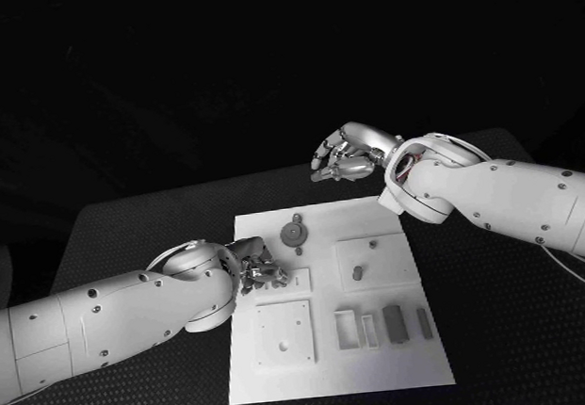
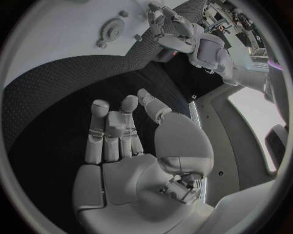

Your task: Assemble the parts on the task board

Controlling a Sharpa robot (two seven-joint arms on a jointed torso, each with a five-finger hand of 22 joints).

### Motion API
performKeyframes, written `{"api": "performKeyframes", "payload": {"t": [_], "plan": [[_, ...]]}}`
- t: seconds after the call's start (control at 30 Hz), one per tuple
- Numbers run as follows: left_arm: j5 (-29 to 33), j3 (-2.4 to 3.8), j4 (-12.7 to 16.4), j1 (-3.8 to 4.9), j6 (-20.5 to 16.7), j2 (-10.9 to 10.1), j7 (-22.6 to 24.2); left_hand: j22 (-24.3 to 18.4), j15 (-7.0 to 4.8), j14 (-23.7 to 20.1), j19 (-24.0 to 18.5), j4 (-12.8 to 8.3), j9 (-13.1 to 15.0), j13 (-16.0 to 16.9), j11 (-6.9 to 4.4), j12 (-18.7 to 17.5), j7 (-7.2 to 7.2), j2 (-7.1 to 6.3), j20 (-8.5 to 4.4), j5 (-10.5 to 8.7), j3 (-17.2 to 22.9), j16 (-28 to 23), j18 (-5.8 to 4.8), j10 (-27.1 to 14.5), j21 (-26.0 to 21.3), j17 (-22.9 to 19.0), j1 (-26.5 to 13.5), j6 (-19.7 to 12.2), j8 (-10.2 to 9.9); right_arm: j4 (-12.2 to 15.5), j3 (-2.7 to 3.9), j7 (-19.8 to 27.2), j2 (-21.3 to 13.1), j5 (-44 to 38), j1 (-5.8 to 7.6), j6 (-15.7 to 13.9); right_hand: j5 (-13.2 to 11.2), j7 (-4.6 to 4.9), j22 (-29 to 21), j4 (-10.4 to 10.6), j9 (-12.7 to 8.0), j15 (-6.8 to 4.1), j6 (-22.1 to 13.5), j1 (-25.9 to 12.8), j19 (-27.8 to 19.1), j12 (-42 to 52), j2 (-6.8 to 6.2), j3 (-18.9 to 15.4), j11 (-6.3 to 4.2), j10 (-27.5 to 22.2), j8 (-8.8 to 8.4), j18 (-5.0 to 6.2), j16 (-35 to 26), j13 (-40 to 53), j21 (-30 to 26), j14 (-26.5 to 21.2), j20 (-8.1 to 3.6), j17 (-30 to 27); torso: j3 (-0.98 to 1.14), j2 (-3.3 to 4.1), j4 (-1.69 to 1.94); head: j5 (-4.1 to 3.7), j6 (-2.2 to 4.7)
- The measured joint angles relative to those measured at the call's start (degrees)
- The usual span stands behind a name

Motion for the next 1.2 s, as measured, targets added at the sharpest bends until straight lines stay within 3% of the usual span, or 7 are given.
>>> {"api": "performKeyframes", "payload": {"t": [0.77,0.9,1.03,1.2], "plan": [[-0.2,-0.02,-0.1,-0.01,0.1,0.1,-0.1,0.0,0.02,0.1,0.2,0.3,-0.1,-0.1,0.01,0.0,0.15,-0.83,-0.03,-0.06,0.1,0.0,0.0,0.0,0.0,-0.2,0.8,0.0,-0.2,0.1,0.0,0.0,-0.1,0.0,0.0,0.0,0.0,0.0,0.0,0.0,0.0,0.0,0.0,0.0,0.0,0.0,0.0,0.0,0.0,0.0,0.0,0.0,0.0,0.0,0.0,0.0,0.0,0.0,0.03,-0.01,-0.04,0.01,-0.05],[-0.2,-0.02,-0.3,-0.02,0.1,0.2,-0.1,0.0,0.04,0.2,0.2,0.4,-0.1,-0.1,0.01,0.0,0.16,-0.84,-0.03,-0.98,-0.1,0.0,0.0,0.0,0.0,-0.3,1.1,0.0,-0.3,0.1,0.0,0.0,-0.1,0.0,0.0,0.0,0.0,0.0,0.0,0.0,0.0,0.0,0.0,0.0,0.0,0.0,0.0,0.0,0.0,0.0,0.0,0.0,0.0,0.0,0.0,0.0,0.0,0.0,0.03,-0.01,-0.05,-0.04,-0.05],[-0.1,-0.02,-0.3,0.0,0.2,0.2,0.0,0.0,-0.03,0.1,0.2,0.9,-0.1,-0.2,0.09,0.2,0.17,-1.03,-0.02,-3.99,-0.1,0.0,0.0,0.1,0.0,-0.4,1.9,0.0,-0.3,0.0,0.0,0.0,-0.1,0.0,0.0,0.0,0.0,0.0,0.0,0.0,0.0,0.0,0.0,-0.2,0.0,0.0,-0.17,0.0,0.0,0.0,0.0,0.0,0.0,0.0,0.0,0.0,0.0,0.0,0.03,-0.01,-0.07,-0.07,-0.09],[-0.1,-0.01,-0.3,0.0,0.2,0.2,0.0,0.0,-0.05,0.1,0.2,1.7,-0.1,-0.2,0.09,0.2,0.17,-1.08,-0.02,-4.43,-0.5,0.0,0.0,0.1,0.0,-0.5,2.7,0.0,-0.3,0.0,0.0,0.0,-0.1,0.0,0.0,0.0,0.0,0.0,0.0,0.0,0.0,0.0,0.0,-0.2,0.0,0.0,-0.23,0.0,0.0,0.0,0.0,0.0,0.0,0.0,0.0,0.0,0.0,0.0,0.03,-0.01,-0.05,-0.12,-0.13]]}}
